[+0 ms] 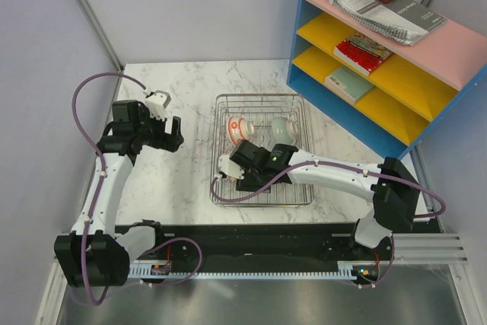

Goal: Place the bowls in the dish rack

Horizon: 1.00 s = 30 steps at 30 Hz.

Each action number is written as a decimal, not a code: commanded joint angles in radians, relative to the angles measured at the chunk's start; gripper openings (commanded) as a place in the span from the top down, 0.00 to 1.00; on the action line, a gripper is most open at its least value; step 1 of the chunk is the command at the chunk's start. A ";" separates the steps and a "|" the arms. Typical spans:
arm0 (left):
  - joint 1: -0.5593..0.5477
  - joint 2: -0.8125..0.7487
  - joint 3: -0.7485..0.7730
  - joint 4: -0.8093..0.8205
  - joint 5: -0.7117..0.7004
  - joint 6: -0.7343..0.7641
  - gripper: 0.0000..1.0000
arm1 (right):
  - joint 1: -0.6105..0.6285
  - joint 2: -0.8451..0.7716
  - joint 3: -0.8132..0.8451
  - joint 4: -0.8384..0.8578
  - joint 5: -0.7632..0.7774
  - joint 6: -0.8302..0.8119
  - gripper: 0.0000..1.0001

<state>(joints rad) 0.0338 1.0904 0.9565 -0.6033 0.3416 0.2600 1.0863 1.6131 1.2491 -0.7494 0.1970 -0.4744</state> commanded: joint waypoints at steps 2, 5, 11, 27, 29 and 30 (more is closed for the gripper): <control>0.008 -0.009 -0.012 0.030 0.010 0.008 0.00 | 0.038 0.034 0.000 0.050 0.093 -0.024 1.00; 0.008 -0.011 -0.013 0.031 0.010 0.010 0.00 | 0.050 0.051 0.001 0.050 0.107 -0.032 1.00; 0.008 -0.011 -0.018 0.034 0.016 0.013 0.00 | 0.058 0.064 0.007 0.039 0.113 -0.046 1.00; 0.009 -0.017 -0.030 0.045 0.014 0.015 0.00 | 0.060 0.077 0.047 -0.053 0.039 -0.059 0.26; 0.009 -0.017 -0.029 0.045 0.014 0.013 0.00 | 0.061 0.076 0.046 -0.059 0.033 -0.061 0.20; 0.008 -0.018 -0.028 0.043 0.013 0.013 0.00 | 0.061 0.076 0.047 -0.062 0.032 -0.059 0.16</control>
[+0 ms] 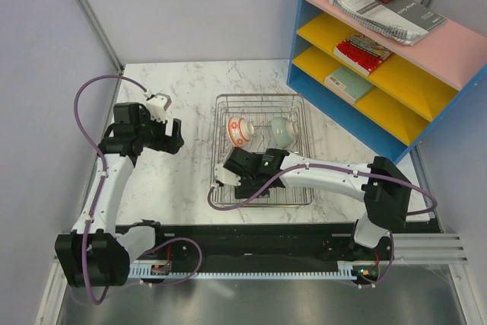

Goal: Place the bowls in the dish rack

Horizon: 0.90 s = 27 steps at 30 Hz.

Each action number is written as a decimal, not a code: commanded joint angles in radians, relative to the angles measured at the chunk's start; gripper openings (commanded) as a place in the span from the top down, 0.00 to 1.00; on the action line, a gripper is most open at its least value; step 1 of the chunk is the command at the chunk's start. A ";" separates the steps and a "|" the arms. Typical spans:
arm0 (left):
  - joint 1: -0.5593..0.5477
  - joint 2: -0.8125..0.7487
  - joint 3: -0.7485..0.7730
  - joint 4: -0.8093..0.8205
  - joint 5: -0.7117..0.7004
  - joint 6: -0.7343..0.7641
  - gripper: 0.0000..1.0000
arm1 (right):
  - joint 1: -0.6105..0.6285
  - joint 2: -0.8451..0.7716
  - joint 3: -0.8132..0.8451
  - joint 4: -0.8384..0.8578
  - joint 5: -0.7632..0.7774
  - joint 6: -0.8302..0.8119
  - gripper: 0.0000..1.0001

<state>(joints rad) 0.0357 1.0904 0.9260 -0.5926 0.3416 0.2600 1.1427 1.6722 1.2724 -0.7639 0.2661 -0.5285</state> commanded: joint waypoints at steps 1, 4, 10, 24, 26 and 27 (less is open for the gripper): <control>0.006 -0.018 0.001 0.033 0.013 0.012 0.00 | 0.005 0.017 0.022 -0.048 -0.039 -0.007 0.14; 0.009 -0.017 -0.001 0.034 0.013 0.013 0.00 | 0.005 0.014 0.022 -0.046 -0.039 -0.004 0.04; 0.007 -0.018 0.000 0.034 0.013 0.013 0.00 | 0.002 0.012 0.022 -0.046 -0.036 -0.001 0.02; 0.007 -0.021 -0.003 0.034 0.014 0.015 0.00 | 0.003 -0.003 0.028 -0.057 -0.064 0.010 0.02; 0.007 -0.023 -0.003 0.033 0.013 0.015 0.00 | -0.006 -0.009 0.034 -0.060 -0.102 0.005 0.02; 0.007 -0.023 -0.001 0.033 0.013 0.015 0.00 | -0.011 -0.015 0.038 -0.069 -0.117 0.007 0.02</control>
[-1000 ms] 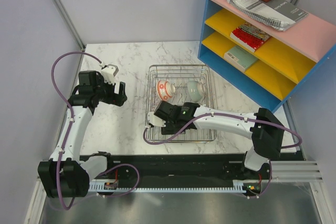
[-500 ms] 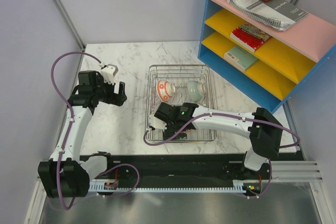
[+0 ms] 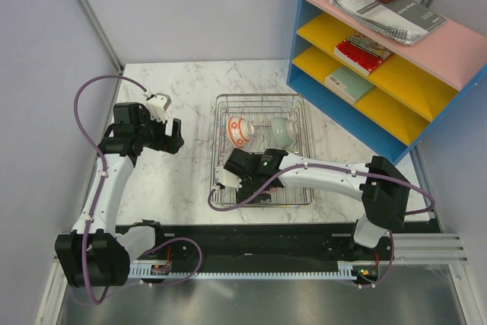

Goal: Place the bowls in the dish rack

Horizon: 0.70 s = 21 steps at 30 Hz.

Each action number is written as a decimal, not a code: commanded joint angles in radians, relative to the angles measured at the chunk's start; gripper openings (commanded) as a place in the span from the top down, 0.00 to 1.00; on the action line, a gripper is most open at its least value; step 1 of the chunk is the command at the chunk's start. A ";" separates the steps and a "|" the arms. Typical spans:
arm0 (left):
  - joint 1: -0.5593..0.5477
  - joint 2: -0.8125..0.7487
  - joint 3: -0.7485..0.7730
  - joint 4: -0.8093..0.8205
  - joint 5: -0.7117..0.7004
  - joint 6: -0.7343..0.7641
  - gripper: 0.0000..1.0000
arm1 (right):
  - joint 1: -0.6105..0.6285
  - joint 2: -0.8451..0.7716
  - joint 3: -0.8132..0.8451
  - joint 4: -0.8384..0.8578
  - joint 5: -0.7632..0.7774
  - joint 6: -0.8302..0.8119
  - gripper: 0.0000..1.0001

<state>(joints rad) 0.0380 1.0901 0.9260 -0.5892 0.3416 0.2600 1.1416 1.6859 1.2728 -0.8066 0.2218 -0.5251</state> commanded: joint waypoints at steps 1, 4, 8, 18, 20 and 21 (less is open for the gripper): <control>0.007 -0.022 -0.003 0.031 0.013 0.015 0.00 | -0.011 -0.031 0.040 -0.029 -0.087 0.001 0.02; 0.005 -0.024 -0.001 0.031 0.013 0.015 0.00 | -0.028 -0.034 0.046 -0.032 -0.114 0.002 0.02; 0.007 -0.027 -0.001 0.029 0.013 0.016 0.00 | -0.057 -0.040 0.045 -0.032 -0.165 0.007 0.02; 0.007 -0.029 0.000 0.028 0.010 0.015 0.00 | -0.075 -0.046 0.054 -0.037 -0.202 0.011 0.02; 0.007 -0.029 0.000 0.028 0.010 0.015 0.00 | -0.075 -0.051 0.060 -0.040 -0.199 0.011 0.02; 0.007 -0.029 -0.001 0.028 0.010 0.015 0.00 | -0.077 -0.051 0.063 -0.042 -0.197 0.011 0.02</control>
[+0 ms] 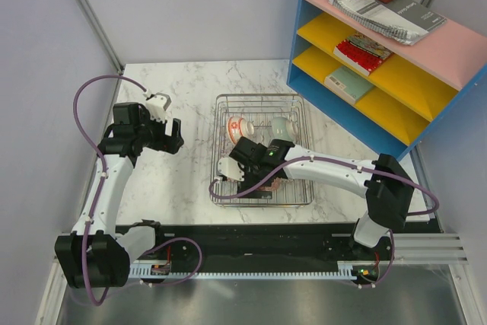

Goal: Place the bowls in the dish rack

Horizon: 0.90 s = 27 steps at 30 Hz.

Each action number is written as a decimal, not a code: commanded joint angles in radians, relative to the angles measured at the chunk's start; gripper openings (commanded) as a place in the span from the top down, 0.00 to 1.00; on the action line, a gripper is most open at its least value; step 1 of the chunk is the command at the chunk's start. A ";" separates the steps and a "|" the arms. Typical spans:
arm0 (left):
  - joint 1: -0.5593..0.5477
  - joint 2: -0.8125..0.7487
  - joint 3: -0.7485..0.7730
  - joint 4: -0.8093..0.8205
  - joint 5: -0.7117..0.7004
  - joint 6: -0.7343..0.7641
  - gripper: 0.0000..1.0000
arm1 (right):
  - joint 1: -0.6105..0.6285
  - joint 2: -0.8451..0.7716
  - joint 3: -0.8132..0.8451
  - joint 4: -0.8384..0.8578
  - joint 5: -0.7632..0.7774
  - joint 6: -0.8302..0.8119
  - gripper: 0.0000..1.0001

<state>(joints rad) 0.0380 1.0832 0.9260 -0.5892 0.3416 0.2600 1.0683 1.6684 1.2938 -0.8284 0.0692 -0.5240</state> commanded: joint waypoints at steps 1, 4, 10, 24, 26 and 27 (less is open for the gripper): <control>0.005 -0.022 -0.001 0.028 0.008 0.015 0.00 | -0.004 -0.033 0.047 -0.021 -0.043 0.010 0.02; 0.007 -0.023 0.000 0.026 0.008 0.015 0.00 | -0.004 -0.041 0.056 -0.029 -0.045 0.007 0.02; 0.005 -0.020 0.002 0.026 0.005 0.015 0.00 | -0.007 -0.056 0.067 -0.044 -0.043 -0.004 0.02; 0.007 -0.019 0.000 0.026 0.004 0.015 0.00 | -0.007 -0.049 0.064 -0.061 -0.066 -0.014 0.02; 0.007 -0.020 0.002 0.026 0.004 0.016 0.00 | -0.010 -0.044 0.058 -0.061 -0.103 -0.013 0.02; 0.007 -0.019 0.002 0.028 0.002 0.015 0.00 | -0.010 -0.045 0.055 -0.063 -0.106 -0.014 0.02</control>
<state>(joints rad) 0.0380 1.0832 0.9260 -0.5888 0.3412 0.2600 1.0634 1.6478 1.3212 -0.8848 0.0071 -0.5270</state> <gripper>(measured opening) 0.994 0.982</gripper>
